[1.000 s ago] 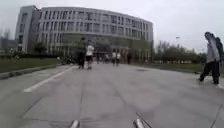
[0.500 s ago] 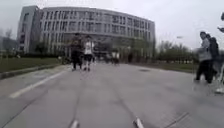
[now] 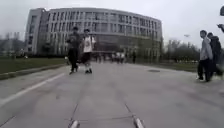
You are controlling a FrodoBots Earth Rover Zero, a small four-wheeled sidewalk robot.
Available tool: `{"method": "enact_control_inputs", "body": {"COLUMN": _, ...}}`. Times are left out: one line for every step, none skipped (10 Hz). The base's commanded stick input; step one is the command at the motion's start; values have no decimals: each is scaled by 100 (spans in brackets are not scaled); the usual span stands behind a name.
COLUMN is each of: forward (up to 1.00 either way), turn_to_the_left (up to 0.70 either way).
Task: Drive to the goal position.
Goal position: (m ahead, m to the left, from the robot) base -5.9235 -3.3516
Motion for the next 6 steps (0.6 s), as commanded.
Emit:
{"method": "enact_control_inputs", "body": {"forward": 85, "turn_to_the_left": 0}}
{"method": "enact_control_inputs", "body": {"forward": 85, "turn_to_the_left": 0}}
{"method": "enact_control_inputs", "body": {"forward": 85, "turn_to_the_left": 0}}
{"method": "enact_control_inputs", "body": {"forward": 85, "turn_to_the_left": 0}}
{"method": "enact_control_inputs", "body": {"forward": 85, "turn_to_the_left": 0}}
{"method": "enact_control_inputs", "body": {"forward": 85, "turn_to_the_left": 0}}
